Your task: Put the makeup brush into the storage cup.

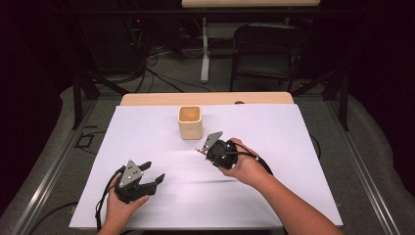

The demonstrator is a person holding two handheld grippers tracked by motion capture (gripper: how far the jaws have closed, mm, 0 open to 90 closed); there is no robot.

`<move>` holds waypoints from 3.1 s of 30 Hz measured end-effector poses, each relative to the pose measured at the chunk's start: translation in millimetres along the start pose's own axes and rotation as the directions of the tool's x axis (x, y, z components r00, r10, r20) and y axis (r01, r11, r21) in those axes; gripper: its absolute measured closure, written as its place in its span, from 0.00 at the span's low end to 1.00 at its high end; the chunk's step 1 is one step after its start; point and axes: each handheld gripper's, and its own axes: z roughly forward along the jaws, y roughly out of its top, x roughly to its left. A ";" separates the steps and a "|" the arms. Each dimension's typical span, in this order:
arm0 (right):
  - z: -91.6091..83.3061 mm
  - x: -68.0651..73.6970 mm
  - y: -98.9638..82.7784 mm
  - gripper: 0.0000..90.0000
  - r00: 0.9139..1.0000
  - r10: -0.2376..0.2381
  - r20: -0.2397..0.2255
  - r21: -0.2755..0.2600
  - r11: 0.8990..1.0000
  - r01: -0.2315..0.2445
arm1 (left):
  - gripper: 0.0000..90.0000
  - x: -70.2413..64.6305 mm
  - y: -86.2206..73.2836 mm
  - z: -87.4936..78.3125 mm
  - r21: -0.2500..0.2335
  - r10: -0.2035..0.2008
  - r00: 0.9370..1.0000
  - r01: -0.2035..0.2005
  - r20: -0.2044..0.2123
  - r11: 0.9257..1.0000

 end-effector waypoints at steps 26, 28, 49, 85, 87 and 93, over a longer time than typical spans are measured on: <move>-6.5 13.1 -12.5 0.92 0.998 0.066 0.019 -0.184 0.981 -0.062 | 0.41 -14.4 14.5 -3.6 -0.064 -0.063 0.996 0.067 0.057 0.996; -11.2 15.2 -11.4 0.92 0.998 0.058 0.029 -0.215 0.975 -0.050 | 0.41 -17.1 19.0 -2.6 -0.065 -0.063 0.996 0.068 0.067 0.996; -22.5 16.0 -20.5 0.92 0.990 0.135 0.031 -0.369 0.922 -0.115 | 0.43 -35.9 45.0 17.1 -0.071 -0.019 0.993 0.028 0.115 0.997; -18.2 12.9 -20.1 0.92 0.974 0.224 -0.036 -0.457 0.863 -0.215 | 0.60 -40.3 66.5 24.3 -0.097 -0.067 0.978 0.088 0.198 0.991; -17.6 13.5 -19.8 0.92 0.974 0.225 -0.034 -0.460 0.861 -0.216 | 0.61 -40.2 66.9 24.3 -0.096 -0.064 0.978 0.085 0.198 0.992; -16.2 13.6 -17.9 0.92 0.967 0.249 -0.047 -0.480 0.843 -0.241 | 0.63 -43.8 70.2 29.2 -0.083 -0.061 0.974 0.081 0.217 0.993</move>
